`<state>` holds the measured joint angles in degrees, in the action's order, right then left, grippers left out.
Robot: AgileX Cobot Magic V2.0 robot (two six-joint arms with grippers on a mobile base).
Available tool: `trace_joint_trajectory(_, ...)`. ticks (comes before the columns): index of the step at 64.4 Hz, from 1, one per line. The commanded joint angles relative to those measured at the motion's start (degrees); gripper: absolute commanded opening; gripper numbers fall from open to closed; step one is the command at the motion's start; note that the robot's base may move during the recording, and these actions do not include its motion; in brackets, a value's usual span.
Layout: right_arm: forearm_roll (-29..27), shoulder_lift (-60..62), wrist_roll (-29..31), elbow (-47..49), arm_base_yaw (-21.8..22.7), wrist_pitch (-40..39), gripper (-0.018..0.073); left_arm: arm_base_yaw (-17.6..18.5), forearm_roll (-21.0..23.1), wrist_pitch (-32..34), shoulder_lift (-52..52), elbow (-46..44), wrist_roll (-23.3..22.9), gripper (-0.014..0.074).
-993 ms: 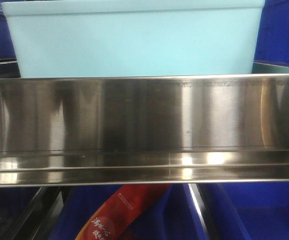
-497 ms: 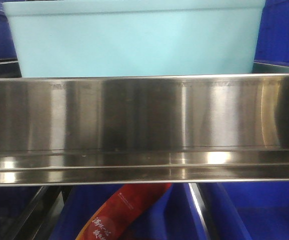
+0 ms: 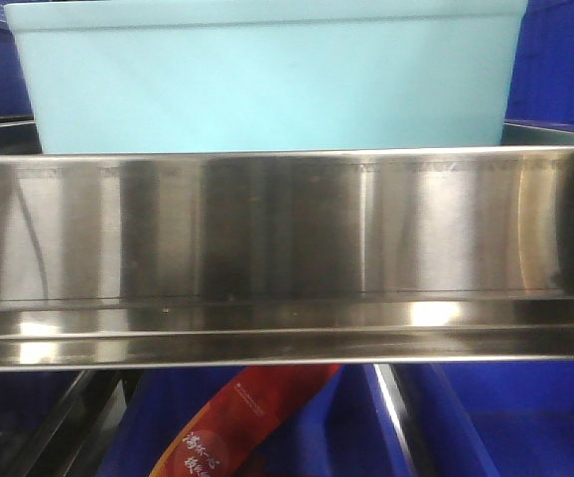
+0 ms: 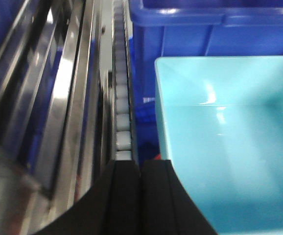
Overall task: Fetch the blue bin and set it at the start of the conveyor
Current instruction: 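Lower both grippers onto opposite side walls of the light-blue bin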
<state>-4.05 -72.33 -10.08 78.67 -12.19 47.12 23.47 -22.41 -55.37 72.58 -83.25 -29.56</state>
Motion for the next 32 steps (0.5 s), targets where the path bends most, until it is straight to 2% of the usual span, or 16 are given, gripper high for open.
trace_joint_trajectory(1,8.39,-2.53,-7.45,2.93,-1.26,4.21,-0.0141,0.89,0.19,-2.18,4.39,-4.01,-2.86,-0.0111)
trace_joint_trajectory(6,14.07,-5.33,-11.11,5.77,-2.68,8.78,-0.0141,0.89,0.82,-5.46,8.44,-7.73,-2.86,-0.0111)
trace_joint_trajectory(12,14.31,-8.57,-11.11,9.13,-3.84,13.00,-0.0141,0.89,0.82,-8.52,12.71,-11.32,-2.44,-0.0111)
trace_joint_trajectory(26,14.43,-16.14,-11.11,16.22,-5.63,15.61,-0.0141,-0.08,3.22,-8.33,17.31,-15.43,-2.44,-0.0111)
trace_joint_trajectory(32,14.43,-19.47,-11.11,19.21,-5.63,18.17,-0.0141,-0.44,3.22,-8.20,18.13,-15.48,-2.44,-0.0062)
